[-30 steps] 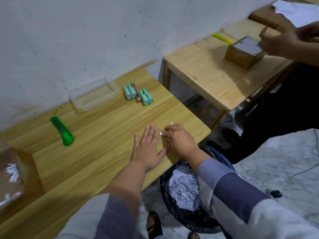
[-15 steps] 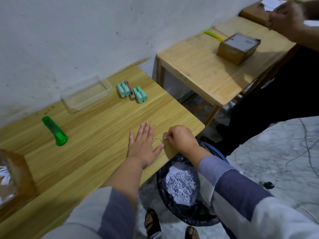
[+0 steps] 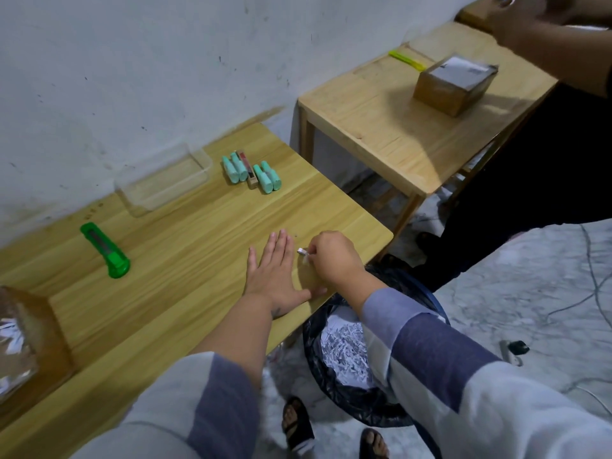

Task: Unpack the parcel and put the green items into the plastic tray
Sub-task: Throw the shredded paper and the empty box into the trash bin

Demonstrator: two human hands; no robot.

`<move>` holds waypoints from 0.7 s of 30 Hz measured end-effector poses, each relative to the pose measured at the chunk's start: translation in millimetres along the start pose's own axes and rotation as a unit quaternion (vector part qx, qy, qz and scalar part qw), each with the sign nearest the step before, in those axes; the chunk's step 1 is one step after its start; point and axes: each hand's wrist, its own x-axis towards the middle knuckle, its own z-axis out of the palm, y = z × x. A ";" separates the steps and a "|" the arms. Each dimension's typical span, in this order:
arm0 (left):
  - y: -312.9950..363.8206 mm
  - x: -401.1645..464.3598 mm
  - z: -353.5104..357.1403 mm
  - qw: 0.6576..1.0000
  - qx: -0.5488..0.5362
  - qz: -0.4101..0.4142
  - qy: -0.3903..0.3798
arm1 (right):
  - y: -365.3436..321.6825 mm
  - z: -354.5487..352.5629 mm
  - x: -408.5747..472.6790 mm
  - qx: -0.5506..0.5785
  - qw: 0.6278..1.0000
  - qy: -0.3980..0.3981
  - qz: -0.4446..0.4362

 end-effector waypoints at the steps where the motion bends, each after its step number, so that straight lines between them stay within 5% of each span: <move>1: -0.1 -0.2 -0.2 1.000 0.003 -0.001 -0.003 | -1.8 0.1 0.1 -0.019 1.000 -0.010 0.005; 8: 0.9 0.9 -0.2 1.000 0.016 -0.004 0.000 | 24.8 -6.8 -11.2 0.062 0.992 -0.032 0.103; 16: -1.0 1.6 1.9 1.000 0.025 -0.004 0.007 | 88.1 -15.6 -72.0 0.170 0.962 0.104 0.188; 21: -0.5 0.2 1.3 1.000 0.029 -0.001 -0.003 | 116.1 9.9 -102.7 0.163 0.962 0.051 0.212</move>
